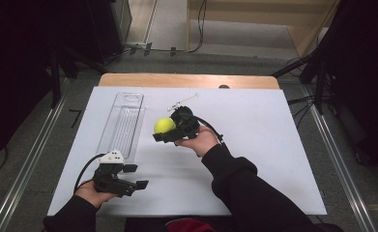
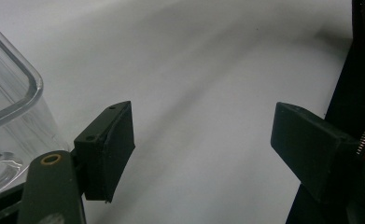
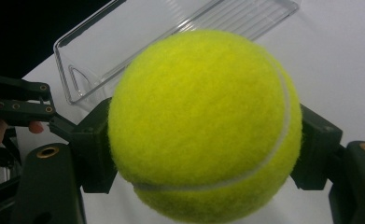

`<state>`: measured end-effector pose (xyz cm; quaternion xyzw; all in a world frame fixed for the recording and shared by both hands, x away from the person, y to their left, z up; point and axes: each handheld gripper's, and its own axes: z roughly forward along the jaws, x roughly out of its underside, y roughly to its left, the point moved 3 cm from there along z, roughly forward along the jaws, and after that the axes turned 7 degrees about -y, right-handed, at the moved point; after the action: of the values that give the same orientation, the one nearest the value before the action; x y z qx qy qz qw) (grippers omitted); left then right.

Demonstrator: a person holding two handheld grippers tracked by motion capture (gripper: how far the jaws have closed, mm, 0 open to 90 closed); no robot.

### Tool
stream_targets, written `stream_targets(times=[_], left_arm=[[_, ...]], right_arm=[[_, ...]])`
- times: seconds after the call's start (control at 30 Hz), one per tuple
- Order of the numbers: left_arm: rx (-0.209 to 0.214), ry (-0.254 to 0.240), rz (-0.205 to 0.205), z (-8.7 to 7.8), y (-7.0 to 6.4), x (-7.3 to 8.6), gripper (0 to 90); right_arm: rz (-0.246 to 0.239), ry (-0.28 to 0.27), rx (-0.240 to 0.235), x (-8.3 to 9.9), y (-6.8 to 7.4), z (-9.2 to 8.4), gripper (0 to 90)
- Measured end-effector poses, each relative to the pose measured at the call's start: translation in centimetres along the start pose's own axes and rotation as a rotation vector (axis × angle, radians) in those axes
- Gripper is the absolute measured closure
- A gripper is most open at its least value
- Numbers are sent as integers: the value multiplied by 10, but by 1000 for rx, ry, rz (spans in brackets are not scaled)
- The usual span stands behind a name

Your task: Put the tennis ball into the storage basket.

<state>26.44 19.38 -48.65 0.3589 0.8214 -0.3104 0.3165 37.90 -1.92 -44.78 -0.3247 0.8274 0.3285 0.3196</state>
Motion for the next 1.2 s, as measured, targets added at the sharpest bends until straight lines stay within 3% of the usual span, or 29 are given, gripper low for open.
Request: stream_targets(times=[1.2], left_arm=[[4,0,5,-1,0,0,222]], right_arm=[[-8,-17,-2,-36,7,26,230]])
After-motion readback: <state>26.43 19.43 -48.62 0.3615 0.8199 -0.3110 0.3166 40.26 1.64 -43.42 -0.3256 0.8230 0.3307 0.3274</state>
